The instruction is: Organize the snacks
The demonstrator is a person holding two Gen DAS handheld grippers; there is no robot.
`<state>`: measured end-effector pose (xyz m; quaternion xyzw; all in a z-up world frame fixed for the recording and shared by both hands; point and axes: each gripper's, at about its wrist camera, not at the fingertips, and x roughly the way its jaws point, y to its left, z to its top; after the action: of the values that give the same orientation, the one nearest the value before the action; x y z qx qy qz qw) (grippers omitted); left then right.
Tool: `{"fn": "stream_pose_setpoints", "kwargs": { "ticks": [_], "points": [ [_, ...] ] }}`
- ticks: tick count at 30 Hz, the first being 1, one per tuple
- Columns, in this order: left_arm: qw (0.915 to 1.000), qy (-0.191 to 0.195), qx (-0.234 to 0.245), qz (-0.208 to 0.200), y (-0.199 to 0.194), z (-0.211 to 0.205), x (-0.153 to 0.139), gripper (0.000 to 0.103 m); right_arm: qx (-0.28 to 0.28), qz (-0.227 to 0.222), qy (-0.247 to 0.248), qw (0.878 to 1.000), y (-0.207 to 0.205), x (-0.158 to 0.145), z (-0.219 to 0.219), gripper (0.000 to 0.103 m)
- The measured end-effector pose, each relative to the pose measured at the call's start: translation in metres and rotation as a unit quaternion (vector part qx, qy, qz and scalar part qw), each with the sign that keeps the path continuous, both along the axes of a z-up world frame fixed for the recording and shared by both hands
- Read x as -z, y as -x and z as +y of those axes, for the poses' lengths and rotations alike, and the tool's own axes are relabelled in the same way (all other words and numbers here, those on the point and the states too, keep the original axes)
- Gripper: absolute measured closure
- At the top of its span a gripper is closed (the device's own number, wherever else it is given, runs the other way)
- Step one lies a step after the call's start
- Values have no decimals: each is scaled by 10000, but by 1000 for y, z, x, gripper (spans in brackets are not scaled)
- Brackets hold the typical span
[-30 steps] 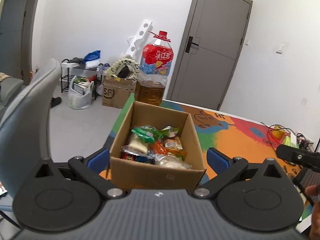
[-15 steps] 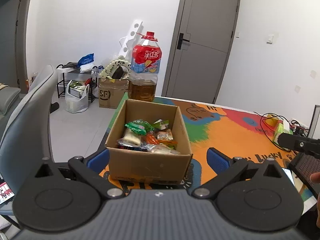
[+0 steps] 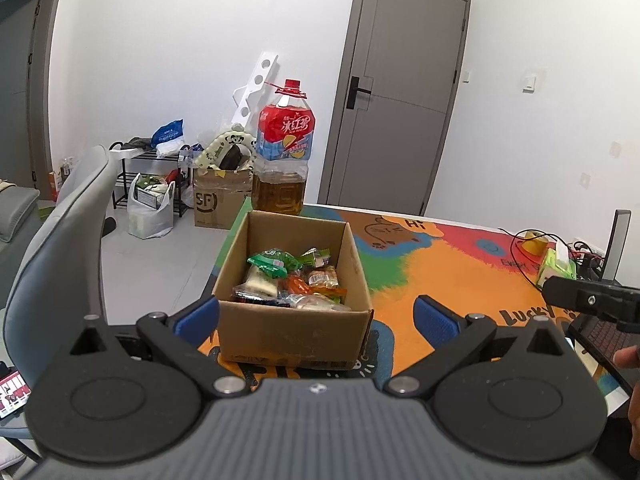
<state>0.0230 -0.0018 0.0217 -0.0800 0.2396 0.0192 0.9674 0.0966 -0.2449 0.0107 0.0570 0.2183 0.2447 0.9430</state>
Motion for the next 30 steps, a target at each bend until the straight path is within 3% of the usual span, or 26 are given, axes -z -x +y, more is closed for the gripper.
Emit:
{"fn": "stream_pose_setpoints", "kwargs": {
  "ticks": [30],
  "points": [
    [10000,39,6,79,-1,3,3,0,-18,7,50,10000,2,1,0,0]
  ]
}}
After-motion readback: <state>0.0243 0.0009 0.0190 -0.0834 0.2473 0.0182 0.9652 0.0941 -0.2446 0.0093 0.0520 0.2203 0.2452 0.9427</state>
